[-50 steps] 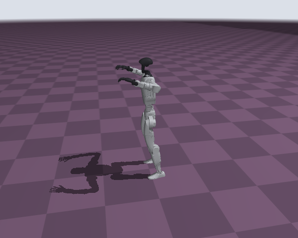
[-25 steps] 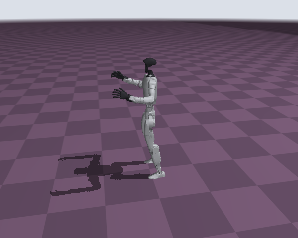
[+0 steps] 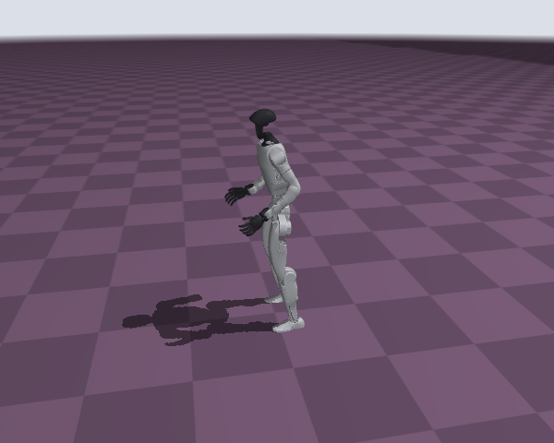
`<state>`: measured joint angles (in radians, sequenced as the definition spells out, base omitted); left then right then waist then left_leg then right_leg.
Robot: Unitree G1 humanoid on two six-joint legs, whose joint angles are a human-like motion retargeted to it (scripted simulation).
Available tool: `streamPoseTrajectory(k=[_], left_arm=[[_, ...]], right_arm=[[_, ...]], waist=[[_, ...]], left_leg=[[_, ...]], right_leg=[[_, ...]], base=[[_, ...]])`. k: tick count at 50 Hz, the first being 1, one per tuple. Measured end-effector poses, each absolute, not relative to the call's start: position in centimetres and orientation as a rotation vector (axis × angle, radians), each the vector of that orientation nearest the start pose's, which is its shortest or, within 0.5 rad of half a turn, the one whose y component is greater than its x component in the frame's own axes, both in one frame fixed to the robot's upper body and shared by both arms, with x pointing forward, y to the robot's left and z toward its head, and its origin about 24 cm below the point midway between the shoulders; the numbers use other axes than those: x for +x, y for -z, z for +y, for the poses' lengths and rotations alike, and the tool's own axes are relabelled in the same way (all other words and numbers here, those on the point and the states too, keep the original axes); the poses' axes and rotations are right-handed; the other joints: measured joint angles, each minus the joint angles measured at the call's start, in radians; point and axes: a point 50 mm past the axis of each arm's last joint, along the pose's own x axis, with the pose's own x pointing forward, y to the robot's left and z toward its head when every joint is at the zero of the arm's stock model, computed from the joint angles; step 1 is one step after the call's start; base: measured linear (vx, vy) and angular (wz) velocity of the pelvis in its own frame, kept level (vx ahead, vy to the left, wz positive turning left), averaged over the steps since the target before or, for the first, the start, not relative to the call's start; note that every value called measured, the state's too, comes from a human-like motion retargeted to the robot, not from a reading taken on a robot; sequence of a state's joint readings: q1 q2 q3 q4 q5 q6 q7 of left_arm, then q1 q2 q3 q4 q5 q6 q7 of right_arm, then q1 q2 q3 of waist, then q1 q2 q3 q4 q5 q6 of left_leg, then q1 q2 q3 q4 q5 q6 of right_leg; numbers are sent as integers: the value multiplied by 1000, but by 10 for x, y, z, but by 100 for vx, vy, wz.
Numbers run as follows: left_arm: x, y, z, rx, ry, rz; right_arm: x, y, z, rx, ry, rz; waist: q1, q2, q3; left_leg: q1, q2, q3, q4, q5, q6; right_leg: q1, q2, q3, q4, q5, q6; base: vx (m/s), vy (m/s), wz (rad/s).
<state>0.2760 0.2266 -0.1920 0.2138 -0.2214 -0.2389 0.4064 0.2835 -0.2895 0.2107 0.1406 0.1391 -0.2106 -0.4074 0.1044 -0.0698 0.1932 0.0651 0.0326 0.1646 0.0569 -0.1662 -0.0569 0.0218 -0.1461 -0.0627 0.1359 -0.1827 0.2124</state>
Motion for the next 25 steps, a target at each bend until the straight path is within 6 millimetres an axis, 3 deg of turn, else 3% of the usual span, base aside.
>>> streamPoseTrajectory(k=[7, 14, 20, 25], left_arm=[[214, 16, 193, 216, -99, 156], [245, -11, 199, 294, -134, 35], [249, -12, 201, 237, -219, 36], [236, 0, 205, 188, -238, 90]], right_arm=[[197, 17, -192, -276, 115, 170], [206, 9, -197, -282, 134, 141], [206, 13, -203, -295, 165, 168], [212, 7, -200, -297, 146, 131]], waist=[[-9, 1, -13], [-19, -14, -13], [-28, -18, 1], [-73, -1, 22]], left_leg=[[-39, -8, -33, 5, 9, 1], [-70, -13, -58, 27, 11, 1], [-103, 4, -48, 27, 23, -4], [-101, 36, -33, -9, 45, -3]], right_leg=[[-22, -10, -32, 7, 4, -1], [-38, -17, -44, 21, 6, -1], [-111, -2, -16, 82, 26, 2], [-159, 62, 139, 169, -23, -4]], base=[[-6, 2, 26], [-1, 1, 6], [-7, 1, -11], [-6, 0, -16]])
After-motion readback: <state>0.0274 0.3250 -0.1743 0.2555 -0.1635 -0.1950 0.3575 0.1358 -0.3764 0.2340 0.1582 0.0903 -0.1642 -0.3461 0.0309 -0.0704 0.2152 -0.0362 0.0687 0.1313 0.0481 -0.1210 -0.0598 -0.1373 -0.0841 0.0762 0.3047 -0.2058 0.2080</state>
